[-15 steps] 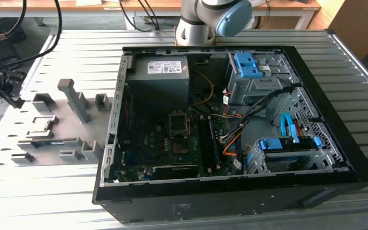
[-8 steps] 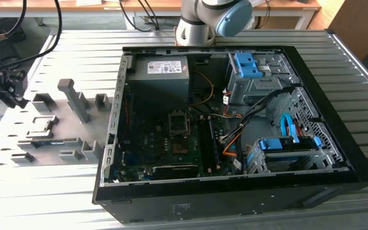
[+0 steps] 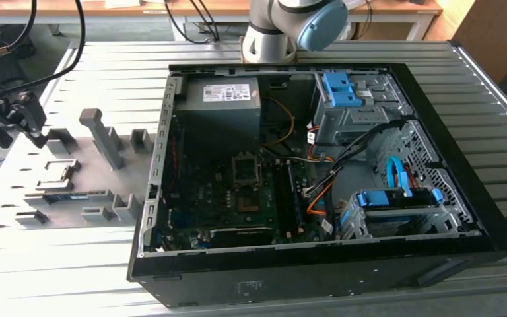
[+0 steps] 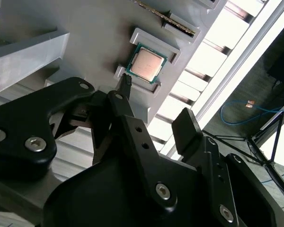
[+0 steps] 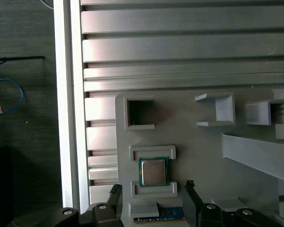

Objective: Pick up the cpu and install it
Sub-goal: 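Pick up the cpu and move it towards the insertion slot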

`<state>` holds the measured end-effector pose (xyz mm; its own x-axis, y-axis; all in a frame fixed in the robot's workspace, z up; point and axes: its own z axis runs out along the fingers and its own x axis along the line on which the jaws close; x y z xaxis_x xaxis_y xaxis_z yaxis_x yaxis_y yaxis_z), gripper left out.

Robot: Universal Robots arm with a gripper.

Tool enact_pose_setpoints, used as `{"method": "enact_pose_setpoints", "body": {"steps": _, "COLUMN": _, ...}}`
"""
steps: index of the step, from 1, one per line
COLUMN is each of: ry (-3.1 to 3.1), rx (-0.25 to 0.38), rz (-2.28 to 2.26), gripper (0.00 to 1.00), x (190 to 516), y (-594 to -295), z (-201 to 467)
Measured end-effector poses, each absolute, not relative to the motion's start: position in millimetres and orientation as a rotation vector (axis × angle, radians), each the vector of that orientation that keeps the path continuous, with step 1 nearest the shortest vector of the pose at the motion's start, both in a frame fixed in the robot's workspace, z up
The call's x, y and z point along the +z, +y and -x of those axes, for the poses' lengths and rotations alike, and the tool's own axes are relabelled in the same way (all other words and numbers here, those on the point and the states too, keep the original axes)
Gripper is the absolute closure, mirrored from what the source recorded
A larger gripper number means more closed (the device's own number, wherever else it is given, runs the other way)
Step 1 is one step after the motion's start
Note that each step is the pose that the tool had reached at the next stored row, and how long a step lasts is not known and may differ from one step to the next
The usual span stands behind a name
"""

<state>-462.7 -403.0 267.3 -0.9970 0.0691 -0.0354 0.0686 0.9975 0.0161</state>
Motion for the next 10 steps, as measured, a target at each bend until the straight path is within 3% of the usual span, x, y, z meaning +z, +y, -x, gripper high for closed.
{"method": "enact_pose_setpoints", "body": {"steps": 1, "ry": 3.104, "rx": 0.023, "rz": -0.107, "gripper": 0.36, "x": 267.4, "y": -403.0, "z": 462.7}}
{"method": "enact_pose_setpoints", "body": {"steps": 10, "ry": 3.104, "rx": 0.023, "rz": -0.103, "gripper": 0.36, "x": 266.8, "y": -402.9, "z": 462.6}}
